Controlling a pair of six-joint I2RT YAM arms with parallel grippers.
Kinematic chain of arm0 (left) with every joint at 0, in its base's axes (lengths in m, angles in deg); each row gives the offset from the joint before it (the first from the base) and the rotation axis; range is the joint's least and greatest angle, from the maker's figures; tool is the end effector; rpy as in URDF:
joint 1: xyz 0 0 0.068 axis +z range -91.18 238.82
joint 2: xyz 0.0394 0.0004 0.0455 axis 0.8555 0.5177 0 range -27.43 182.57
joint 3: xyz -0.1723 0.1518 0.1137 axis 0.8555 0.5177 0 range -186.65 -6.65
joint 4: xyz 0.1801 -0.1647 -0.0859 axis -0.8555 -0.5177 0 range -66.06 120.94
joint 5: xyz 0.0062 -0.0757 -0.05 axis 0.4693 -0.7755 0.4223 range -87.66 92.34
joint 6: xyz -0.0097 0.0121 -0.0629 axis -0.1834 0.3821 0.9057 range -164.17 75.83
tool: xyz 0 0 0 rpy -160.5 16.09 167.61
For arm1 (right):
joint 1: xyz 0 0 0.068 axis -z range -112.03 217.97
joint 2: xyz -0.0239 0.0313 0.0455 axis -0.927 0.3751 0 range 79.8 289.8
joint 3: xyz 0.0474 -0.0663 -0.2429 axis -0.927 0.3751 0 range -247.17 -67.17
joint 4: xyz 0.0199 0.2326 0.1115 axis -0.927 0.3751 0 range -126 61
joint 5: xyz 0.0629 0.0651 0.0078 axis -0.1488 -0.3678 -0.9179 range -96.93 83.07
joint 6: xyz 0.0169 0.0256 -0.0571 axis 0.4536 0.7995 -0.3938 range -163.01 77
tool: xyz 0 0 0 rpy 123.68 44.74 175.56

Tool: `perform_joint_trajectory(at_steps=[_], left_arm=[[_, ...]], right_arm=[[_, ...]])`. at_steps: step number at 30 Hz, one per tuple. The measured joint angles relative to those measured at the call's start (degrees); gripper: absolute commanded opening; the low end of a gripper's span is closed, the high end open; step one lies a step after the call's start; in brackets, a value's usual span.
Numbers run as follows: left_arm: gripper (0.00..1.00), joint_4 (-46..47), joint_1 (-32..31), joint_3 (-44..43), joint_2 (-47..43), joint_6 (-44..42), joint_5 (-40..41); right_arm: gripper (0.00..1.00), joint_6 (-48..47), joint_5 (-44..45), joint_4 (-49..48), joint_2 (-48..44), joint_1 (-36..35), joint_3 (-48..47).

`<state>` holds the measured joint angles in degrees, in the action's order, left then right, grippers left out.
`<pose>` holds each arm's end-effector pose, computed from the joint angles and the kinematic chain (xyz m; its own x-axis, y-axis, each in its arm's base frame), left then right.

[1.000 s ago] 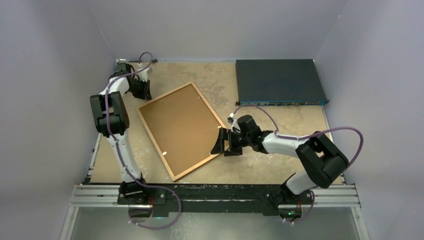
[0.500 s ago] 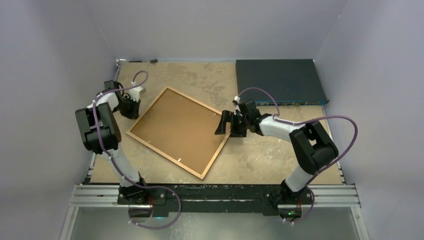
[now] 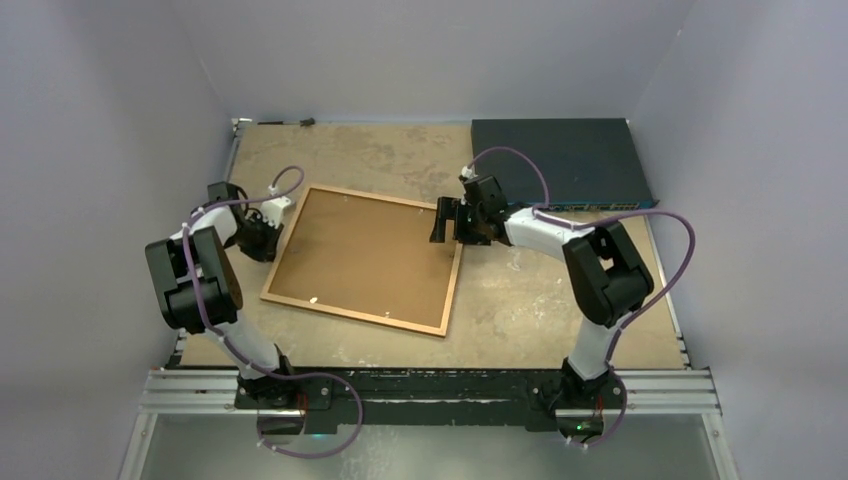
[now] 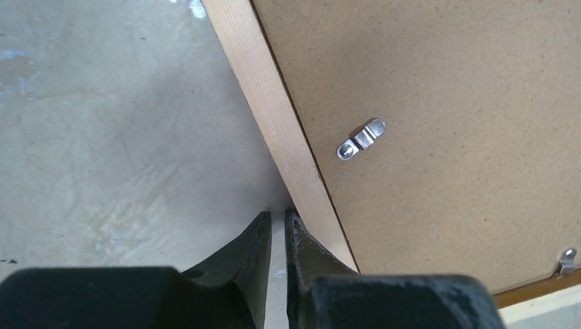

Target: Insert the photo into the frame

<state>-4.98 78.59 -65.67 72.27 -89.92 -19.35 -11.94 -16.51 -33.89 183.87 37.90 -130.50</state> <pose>0.3003 0.0881 0.1268 -0.8061 0.4175 -0.4194 0.4927 0.8660 -0.0849 0.3362 0.2044 0.1561 -0.8137 0.1169 -0.5695 -0.2099 0.8545 0.4752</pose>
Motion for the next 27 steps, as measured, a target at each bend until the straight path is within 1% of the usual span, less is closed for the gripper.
perform_joint_trajectory(at_steps=[4,9,12,14,16,19,21,22,23,27], left_arm=[[0.13,-1.70,-0.26,0.42,-0.76,-0.39,-1.03],[0.16,-7.13,-0.17,1.62,-2.25,-0.35,-2.60],[0.17,-11.47,1.62,1.51,-2.27,-0.31,-2.86],[0.18,-14.21,3.43,0.52,-1.57,-0.28,-3.45],[0.19,-16.74,4.98,-2.12,0.02,0.22,-4.55],[0.23,-17.44,6.10,-5.95,2.32,1.64,-6.95],[0.30,-17.53,6.12,-7.02,3.28,2.27,-9.09],[0.38,-17.84,6.12,-7.26,3.74,2.69,-10.38],[0.42,-18.21,6.10,-7.34,4.28,2.73,-11.67],[0.42,-20.09,6.08,-7.39,6.08,2.91,-15.65]], right_arm=[[0.99,-0.35,4.81,1.99,-3.23,-1.81,-0.33],[0.99,0.42,7.61,0.26,-9.27,-9.27,-2.38],[0.99,1.95,7.08,-3.56,-9.81,-14.08,-4.24],[0.98,2.93,6.56,-5.49,-7.50,-16.76,-7.08],[0.97,4.33,4.66,-8.11,-2.67,-19.34,-11.78],[0.97,5.75,1.86,-11.47,5.33,-22.60,-17.90],[0.97,6.43,0.17,-12.87,10.08,-24.44,-21.05],[0.97,6.51,-0.59,-13.22,11.78,-25.05,-22.23],[0.96,6.67,-1.49,-13.75,14.03,-25.83,-23.87],[0.96,6.88,-4.46,-15.89,19.85,-27.54,-28.17]])
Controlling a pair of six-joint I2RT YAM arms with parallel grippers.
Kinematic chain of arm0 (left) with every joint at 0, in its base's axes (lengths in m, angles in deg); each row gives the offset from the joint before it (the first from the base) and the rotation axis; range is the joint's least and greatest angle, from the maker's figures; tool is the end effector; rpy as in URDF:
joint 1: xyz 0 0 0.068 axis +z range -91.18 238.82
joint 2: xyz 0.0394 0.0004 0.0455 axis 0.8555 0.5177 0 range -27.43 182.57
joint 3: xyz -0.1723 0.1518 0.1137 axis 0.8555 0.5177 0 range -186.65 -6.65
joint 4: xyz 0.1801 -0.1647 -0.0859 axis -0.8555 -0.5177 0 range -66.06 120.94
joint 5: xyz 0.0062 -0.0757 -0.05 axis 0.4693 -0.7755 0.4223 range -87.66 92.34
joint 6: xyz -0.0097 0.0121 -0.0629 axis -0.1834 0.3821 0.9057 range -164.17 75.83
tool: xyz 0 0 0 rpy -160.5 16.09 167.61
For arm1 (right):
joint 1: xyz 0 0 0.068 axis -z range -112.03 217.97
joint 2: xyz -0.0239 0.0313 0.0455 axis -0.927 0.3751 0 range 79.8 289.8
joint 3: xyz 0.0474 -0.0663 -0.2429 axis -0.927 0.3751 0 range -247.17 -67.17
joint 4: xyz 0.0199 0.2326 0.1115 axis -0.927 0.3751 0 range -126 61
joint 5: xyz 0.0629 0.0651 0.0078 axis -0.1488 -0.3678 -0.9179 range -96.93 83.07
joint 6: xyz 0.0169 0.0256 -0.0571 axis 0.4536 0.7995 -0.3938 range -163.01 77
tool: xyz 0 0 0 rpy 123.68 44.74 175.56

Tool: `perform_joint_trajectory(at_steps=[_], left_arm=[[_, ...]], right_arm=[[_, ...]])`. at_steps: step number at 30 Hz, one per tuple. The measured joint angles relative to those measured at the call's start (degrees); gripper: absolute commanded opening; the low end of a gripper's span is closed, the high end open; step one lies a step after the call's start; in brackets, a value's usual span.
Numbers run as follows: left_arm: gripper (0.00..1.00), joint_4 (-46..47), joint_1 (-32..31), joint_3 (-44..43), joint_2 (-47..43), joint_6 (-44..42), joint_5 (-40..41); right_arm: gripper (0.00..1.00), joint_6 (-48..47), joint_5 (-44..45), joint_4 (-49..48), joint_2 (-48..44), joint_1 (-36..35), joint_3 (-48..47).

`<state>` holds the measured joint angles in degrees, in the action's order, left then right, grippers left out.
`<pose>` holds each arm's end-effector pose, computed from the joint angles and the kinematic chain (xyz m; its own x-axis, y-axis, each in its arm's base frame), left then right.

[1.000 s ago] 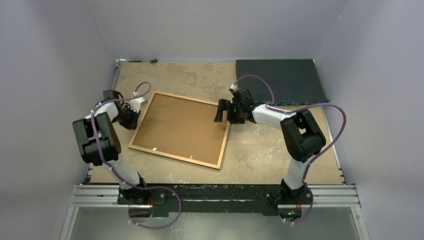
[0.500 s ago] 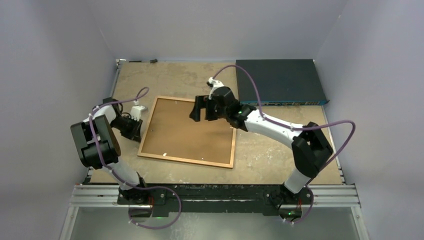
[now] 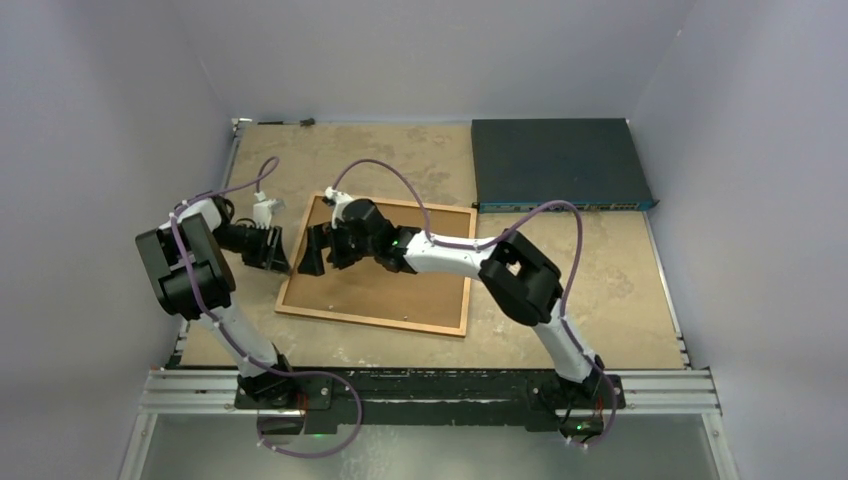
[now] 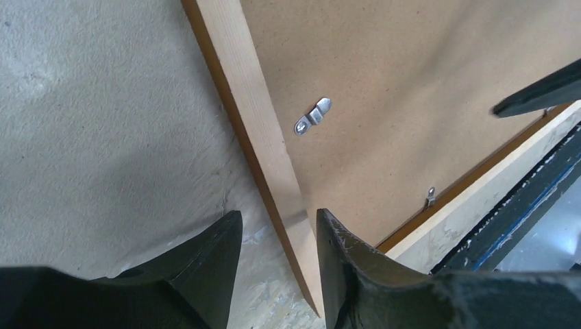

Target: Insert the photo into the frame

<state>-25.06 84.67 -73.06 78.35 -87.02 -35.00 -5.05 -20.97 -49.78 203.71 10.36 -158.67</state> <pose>0.2849 0.1040 0.1302 -0.9273 0.1515 -0.3422 0.3178 0.8016 -0.5064 0.2632 0.4380 0.1999 -0.7146 -0.0126 -0.6994 -0.6377 0.4227 0.6439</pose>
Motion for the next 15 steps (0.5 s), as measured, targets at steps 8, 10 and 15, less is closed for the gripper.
perform_joint_trajectory(at_steps=[8,10,15], left_arm=[[0.20,0.35,0.00,0.04,2.75,0.72,-2.47],[0.16,0.26,0.02,0.09,3.08,1.33,-2.97],[0.07,0.50,0.13,0.28,3.08,1.84,-3.28]], right_arm=[[0.95,0.04,-2.05,-1.64,5.92,-0.44,-4.96],[0.95,0.04,-2.05,-2.01,6.86,-0.48,-6.08],[0.95,0.68,-2.23,-3.10,9.68,-0.52,-9.14]])
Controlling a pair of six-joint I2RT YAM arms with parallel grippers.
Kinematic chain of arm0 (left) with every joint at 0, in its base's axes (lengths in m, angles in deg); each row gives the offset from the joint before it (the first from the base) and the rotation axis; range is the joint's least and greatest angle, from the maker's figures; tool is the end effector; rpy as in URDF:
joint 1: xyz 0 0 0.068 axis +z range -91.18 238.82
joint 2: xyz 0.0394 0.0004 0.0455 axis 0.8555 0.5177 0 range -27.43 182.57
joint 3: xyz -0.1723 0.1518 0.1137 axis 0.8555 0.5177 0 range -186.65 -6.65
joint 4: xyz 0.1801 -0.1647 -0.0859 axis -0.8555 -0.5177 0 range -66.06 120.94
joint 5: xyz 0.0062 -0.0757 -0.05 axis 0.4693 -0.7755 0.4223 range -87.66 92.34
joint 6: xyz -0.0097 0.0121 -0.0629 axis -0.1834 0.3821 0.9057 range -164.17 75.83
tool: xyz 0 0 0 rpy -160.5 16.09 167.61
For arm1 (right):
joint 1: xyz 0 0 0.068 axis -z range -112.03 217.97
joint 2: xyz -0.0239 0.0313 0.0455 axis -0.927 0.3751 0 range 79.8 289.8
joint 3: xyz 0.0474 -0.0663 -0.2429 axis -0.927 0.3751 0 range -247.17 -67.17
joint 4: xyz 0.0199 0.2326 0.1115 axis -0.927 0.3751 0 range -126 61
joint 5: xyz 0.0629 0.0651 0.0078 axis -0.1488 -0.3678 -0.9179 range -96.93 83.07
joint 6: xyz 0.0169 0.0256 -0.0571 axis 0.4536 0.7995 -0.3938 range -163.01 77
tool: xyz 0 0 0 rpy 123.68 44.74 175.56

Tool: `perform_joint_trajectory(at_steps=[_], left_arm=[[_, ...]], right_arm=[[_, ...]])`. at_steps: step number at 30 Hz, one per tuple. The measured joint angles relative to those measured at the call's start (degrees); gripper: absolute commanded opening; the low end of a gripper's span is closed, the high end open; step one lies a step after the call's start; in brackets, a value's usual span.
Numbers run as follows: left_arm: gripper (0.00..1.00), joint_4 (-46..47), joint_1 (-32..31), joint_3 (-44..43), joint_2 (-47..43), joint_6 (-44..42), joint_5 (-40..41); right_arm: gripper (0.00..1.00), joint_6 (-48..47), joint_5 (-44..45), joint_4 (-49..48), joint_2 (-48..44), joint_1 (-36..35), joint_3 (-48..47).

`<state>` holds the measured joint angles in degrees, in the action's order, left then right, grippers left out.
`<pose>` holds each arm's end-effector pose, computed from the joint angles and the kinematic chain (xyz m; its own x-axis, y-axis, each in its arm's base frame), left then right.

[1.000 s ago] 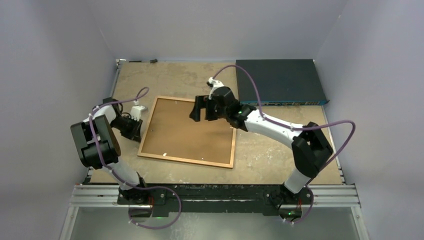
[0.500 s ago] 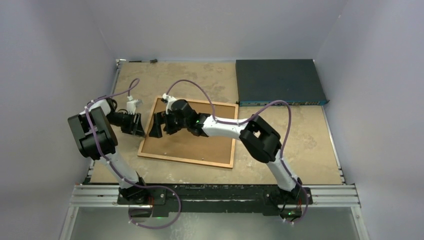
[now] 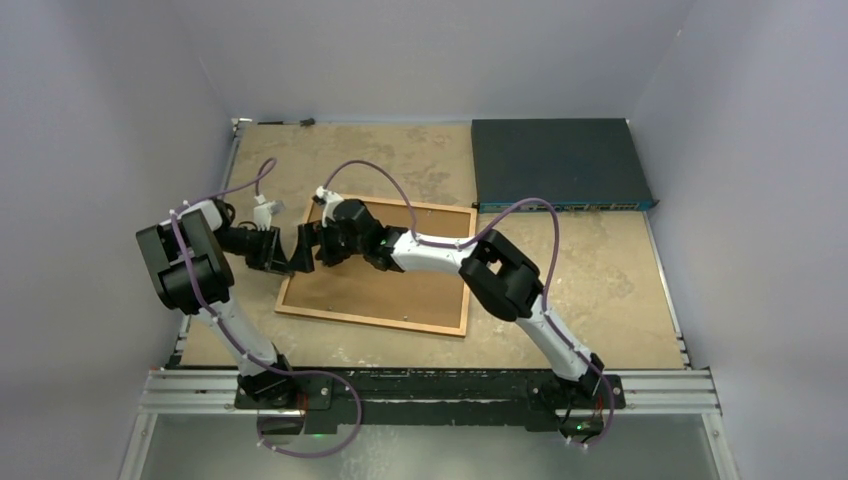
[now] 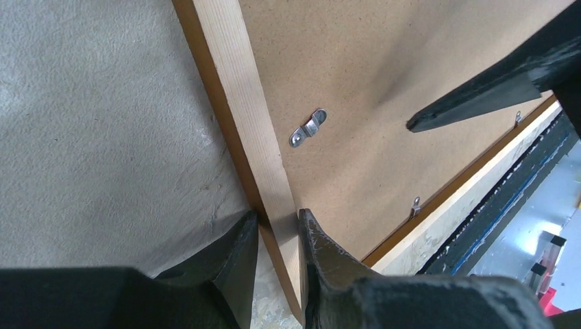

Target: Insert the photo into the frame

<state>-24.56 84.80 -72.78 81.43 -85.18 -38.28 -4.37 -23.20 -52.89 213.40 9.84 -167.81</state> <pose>0.2862 0.1029 0.1157 -0.9445 0.0938 -0.3149 0.2698 0.7685 -0.5802 0.2750 0.4693 0.1770 -0.7120 -0.0100 -0.7021 -0.6565 0.3642 0.6606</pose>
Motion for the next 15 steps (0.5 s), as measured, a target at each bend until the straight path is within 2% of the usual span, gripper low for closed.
perform_joint_trajectory(at_steps=[4,15], left_arm=[[0.06,0.02,0.15,0.09,0.00,-0.02,-0.28],[0.26,-3.37,1.29,-2.27,1.03,-3.02,-1.29]], right_arm=[[0.94,1.22,-0.61,-0.52,2.25,0.00,-1.81],[0.94,3.34,-1.75,-1.51,5.57,-0.15,-3.28]])
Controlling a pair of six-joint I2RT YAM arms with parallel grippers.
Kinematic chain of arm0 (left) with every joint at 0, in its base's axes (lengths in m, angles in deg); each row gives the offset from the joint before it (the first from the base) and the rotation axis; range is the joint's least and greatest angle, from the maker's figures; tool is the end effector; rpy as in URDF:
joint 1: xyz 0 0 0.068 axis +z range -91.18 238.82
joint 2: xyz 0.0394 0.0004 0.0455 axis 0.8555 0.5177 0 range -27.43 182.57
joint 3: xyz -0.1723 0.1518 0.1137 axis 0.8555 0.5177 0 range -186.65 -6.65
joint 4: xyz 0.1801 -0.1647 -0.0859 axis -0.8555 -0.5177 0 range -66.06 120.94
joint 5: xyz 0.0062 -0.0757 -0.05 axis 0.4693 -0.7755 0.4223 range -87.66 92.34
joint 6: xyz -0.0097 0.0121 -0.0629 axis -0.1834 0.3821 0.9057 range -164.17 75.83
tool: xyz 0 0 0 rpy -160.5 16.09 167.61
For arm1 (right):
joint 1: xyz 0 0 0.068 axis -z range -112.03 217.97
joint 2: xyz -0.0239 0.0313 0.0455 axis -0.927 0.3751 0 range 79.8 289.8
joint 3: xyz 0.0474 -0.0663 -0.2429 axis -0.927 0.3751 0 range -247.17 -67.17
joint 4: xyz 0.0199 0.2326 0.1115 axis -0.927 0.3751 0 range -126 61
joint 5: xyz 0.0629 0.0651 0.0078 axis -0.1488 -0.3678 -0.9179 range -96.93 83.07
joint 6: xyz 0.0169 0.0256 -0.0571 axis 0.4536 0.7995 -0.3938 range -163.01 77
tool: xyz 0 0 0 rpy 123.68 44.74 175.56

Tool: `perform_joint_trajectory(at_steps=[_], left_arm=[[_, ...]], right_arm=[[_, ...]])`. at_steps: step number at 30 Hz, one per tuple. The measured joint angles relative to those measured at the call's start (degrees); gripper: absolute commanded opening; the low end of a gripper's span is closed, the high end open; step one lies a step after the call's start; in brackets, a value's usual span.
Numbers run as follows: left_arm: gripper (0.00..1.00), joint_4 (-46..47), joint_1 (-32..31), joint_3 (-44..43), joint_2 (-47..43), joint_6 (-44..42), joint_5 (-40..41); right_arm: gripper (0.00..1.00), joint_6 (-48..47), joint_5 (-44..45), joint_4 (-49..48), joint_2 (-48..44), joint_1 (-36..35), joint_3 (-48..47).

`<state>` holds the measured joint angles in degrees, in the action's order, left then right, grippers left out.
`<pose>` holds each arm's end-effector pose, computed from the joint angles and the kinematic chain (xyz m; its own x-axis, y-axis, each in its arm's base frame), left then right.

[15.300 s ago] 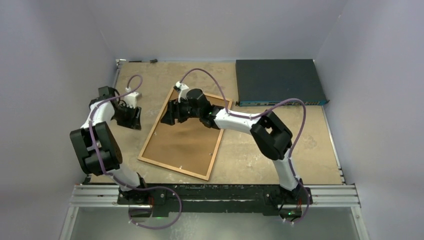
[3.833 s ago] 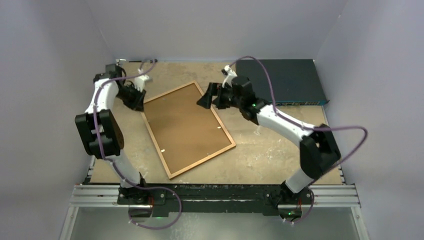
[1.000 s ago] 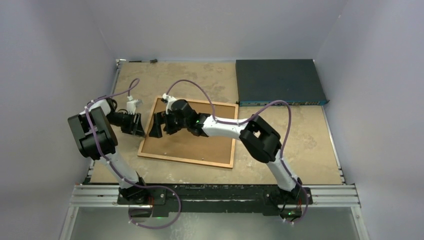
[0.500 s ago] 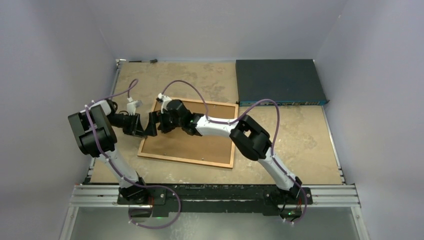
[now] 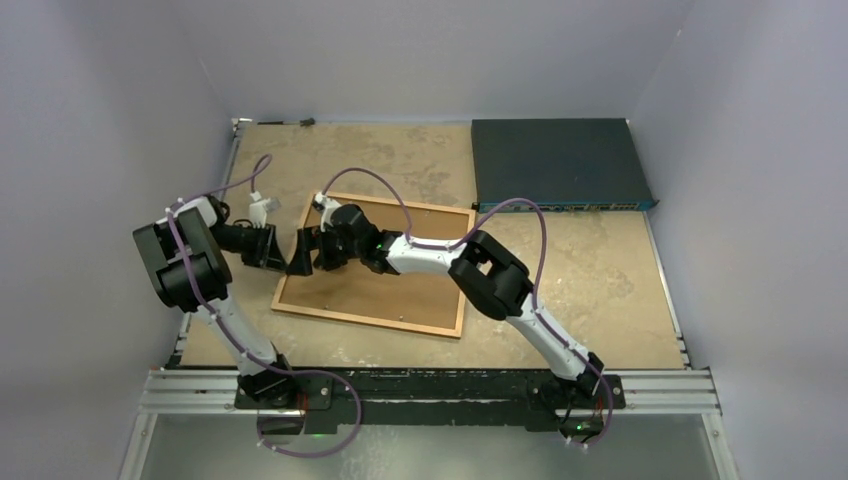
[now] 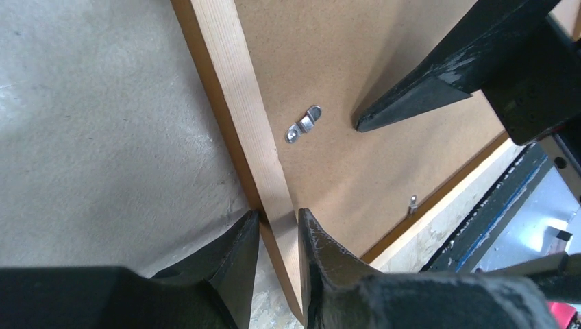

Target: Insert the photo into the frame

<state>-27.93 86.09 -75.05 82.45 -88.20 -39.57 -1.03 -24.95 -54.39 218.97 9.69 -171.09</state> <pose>0.2866 0.1098 0.1204 -0.9398 0.0975 -0.3277 0.2860 0.7493 -0.5973 0.2789 0.4811 0.1488 -0.7585 -0.0176 -0.6514 -0.6150 0.3496 0.7068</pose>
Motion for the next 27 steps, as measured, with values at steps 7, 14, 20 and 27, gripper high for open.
perform_joint_trajectory(at_steps=[7,14,20,27], left_arm=[[0.36,-4.96,2.62,-4.50,1.86,-2.73,-4.28],[0.24,-7.30,3.37,-5.01,4.66,-4.94,-6.32],[0.04,-0.57,3.50,-1.92,3.69,1.60,-4.72],[0.00,0.85,3.74,-1.46,2.73,4.50,-4.17]], right_arm=[[0.94,0.76,-1.03,-0.44,0.07,-0.11,0.00],[0.94,1.07,-1.07,-0.44,0.37,-0.20,-0.94],[0.93,1.14,-1.09,-0.42,0.50,-0.20,-2.51],[0.93,1.33,-1.22,-0.31,2.49,-0.20,-4.44]])
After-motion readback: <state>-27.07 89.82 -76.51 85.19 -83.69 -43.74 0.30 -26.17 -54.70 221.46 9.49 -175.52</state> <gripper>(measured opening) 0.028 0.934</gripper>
